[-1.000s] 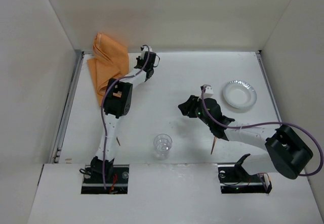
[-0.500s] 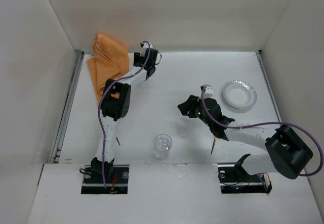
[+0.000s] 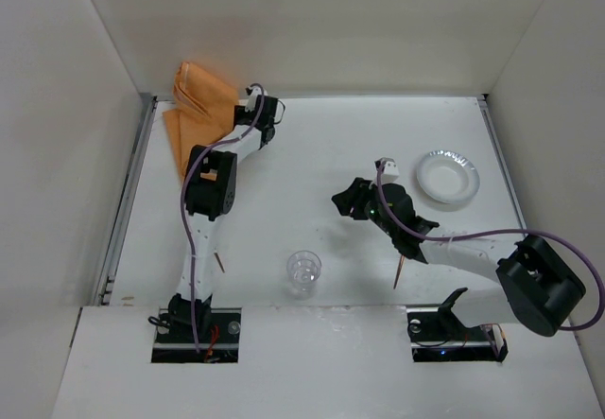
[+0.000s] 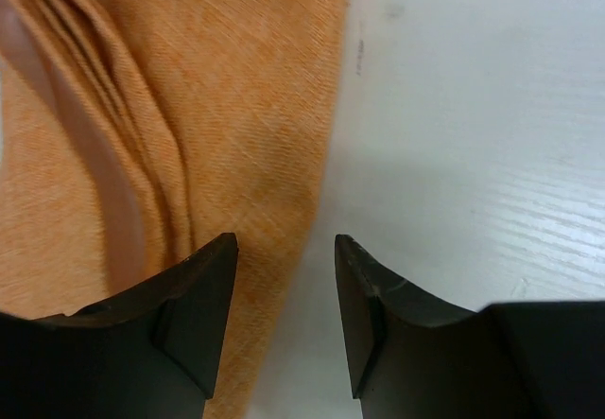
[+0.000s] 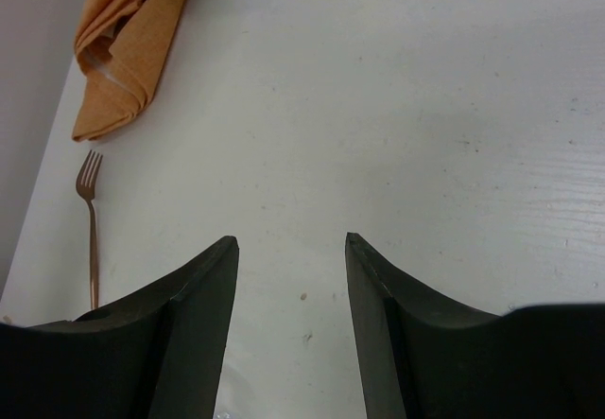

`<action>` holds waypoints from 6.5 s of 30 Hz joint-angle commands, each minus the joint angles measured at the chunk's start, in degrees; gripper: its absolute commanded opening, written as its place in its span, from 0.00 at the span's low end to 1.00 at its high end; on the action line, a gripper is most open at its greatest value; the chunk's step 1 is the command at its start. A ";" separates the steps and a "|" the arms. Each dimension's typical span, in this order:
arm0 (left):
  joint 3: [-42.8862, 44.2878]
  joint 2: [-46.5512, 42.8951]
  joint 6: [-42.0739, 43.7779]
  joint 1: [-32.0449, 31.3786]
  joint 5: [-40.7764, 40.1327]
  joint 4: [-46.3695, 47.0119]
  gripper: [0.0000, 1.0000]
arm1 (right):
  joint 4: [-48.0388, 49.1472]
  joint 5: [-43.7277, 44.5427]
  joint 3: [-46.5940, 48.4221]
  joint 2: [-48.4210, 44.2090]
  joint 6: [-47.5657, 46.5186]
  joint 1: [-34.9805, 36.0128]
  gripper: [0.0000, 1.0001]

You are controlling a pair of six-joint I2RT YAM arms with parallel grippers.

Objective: Set the dinner table for one person

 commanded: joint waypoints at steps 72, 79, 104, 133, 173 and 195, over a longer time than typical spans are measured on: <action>-58.80 -61.53 -41.68 -9.62 14.54 28.11 0.46 | 3.58 -7.57 11.12 11.62 9.58 -2.30 0.47; -75.78 -70.86 -47.05 -3.38 15.32 22.23 0.53 | 3.23 -13.36 26.93 28.76 12.67 -5.90 0.58; -88.63 -67.01 -48.81 0.49 27.63 27.67 0.50 | -31.13 -9.06 71.86 55.75 9.24 -4.07 0.59; -87.93 -64.37 -49.78 0.23 25.96 28.82 0.27 | -36.15 -12.40 80.40 59.11 12.85 -2.13 0.12; -92.58 -81.67 -53.91 2.69 15.68 19.86 0.02 | -24.73 5.00 13.18 -3.04 6.95 -16.54 0.09; -78.70 -70.19 -46.35 -13.74 11.62 26.78 0.41 | -22.80 4.57 13.77 4.94 3.79 -13.65 0.24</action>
